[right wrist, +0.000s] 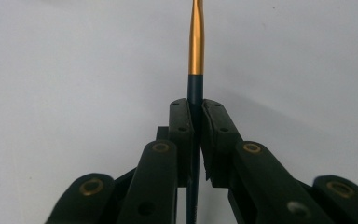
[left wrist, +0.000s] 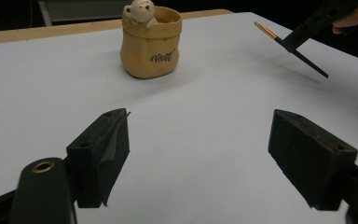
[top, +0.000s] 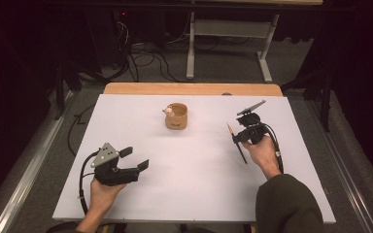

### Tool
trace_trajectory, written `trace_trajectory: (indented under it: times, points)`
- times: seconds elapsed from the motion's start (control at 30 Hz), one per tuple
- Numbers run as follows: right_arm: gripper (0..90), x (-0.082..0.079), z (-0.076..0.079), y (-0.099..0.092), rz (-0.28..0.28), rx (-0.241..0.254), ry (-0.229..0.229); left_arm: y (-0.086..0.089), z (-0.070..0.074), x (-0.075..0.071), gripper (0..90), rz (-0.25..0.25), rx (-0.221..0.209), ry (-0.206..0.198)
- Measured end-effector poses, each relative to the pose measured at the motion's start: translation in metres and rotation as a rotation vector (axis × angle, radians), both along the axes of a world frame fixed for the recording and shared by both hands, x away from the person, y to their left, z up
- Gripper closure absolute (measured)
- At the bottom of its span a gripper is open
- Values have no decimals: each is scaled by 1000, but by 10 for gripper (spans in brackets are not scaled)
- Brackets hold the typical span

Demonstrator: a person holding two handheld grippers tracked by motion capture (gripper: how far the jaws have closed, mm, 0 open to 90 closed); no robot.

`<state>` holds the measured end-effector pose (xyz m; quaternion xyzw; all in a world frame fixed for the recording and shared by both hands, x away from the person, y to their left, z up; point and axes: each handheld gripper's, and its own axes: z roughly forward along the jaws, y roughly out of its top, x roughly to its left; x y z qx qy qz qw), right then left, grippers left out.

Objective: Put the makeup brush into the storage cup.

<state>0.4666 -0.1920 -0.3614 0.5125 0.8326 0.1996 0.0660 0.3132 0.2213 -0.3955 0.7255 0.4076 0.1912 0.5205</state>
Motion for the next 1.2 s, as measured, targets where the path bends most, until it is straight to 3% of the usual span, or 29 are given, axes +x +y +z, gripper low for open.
trace_trajectory:
  times: [0.53,0.9,1.2]
  points:
    - [853,-19,4,-1,34,58,-71,-1,0,-1,210,-7,-1,-2]
    - [853,-32,1,2,67,93,-119,-2,0,-1,210,-8,4,-1]
    - [853,-44,-5,11,107,148,-158,1,2,-2,205,3,-16,-2]
